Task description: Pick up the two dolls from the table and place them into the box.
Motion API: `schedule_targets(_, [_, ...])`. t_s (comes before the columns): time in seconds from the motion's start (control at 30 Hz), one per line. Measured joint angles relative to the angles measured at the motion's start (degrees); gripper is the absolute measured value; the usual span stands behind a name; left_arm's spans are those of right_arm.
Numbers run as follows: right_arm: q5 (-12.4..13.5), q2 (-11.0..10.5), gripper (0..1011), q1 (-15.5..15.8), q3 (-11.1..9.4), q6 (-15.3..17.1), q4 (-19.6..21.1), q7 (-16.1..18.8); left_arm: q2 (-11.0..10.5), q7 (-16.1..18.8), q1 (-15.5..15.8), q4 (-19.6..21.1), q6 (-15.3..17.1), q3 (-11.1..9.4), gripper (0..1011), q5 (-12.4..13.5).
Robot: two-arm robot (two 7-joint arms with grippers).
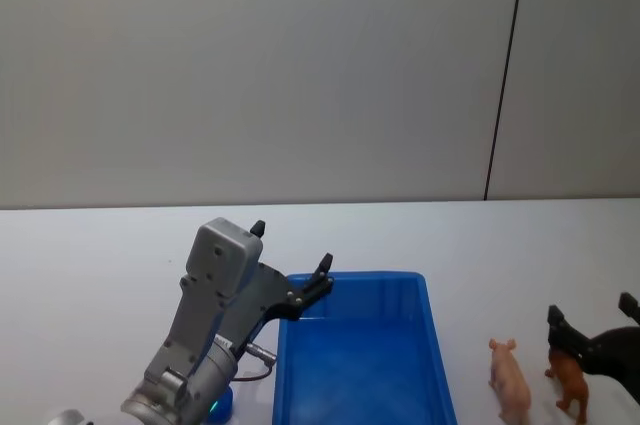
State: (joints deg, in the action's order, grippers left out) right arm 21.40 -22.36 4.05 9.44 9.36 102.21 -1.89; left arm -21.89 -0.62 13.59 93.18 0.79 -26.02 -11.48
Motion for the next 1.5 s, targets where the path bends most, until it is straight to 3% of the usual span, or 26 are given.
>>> schedule_targets(0.43, [-0.6,0.9,1001,0.4,0.1,4.1,-3.1,-2.5,0.0,0.0,0.0,0.0,0.0,0.0,1001,0.0])
schedule_targets(0.93, [-2.1,2.7,999,0.6,1.4,5.2,-6.8,-2.6,0.0,0.0,0.0,0.0,0.0,0.0,1001,0.0])
schedule_targets(1.33, [-4.1,4.0,728,0.3,2.1,4.0,-9.5,-2.4,0.0,0.0,0.0,0.0,0.0,0.0,1001,0.0])
schedule_targets(1.37, [-4.3,4.1,658,0.3,2.2,3.8,-9.7,-2.4,0.0,0.0,0.0,0.0,0.0,0.0,1001,0.0])
schedule_targets(1.5, [-5.0,4.3,541,0.2,2.3,3.2,-10.1,-2.5,0.0,0.0,0.0,0.0,0.0,0.0,1001,0.0])
